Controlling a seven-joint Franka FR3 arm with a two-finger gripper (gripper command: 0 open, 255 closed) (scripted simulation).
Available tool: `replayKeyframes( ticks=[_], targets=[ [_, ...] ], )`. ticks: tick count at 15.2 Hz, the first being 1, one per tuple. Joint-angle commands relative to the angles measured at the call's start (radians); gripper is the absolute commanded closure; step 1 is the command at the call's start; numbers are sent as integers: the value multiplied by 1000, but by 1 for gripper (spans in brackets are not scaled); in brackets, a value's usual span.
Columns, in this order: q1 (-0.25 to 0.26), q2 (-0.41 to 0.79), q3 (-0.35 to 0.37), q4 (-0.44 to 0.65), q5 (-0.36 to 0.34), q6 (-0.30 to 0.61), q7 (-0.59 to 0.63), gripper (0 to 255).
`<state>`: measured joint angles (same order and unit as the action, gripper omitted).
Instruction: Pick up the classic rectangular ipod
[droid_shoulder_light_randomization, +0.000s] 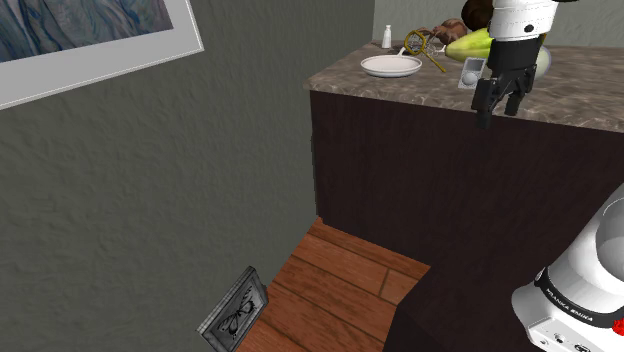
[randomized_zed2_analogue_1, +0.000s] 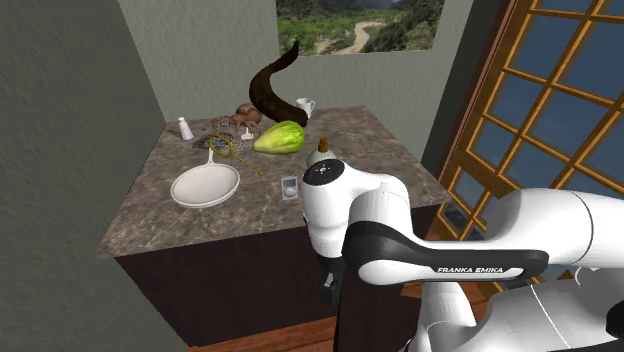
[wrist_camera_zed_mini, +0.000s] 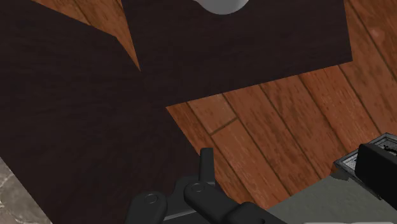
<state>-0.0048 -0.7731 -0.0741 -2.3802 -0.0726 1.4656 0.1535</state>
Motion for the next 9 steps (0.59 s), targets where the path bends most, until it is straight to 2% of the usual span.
replayKeyframes(
  ticks=[1,9],
  targets=[
    [0,0,0,0,0,0,0,0],
    [-28,196,-151,163,-84,81,-181,0]
  ],
)
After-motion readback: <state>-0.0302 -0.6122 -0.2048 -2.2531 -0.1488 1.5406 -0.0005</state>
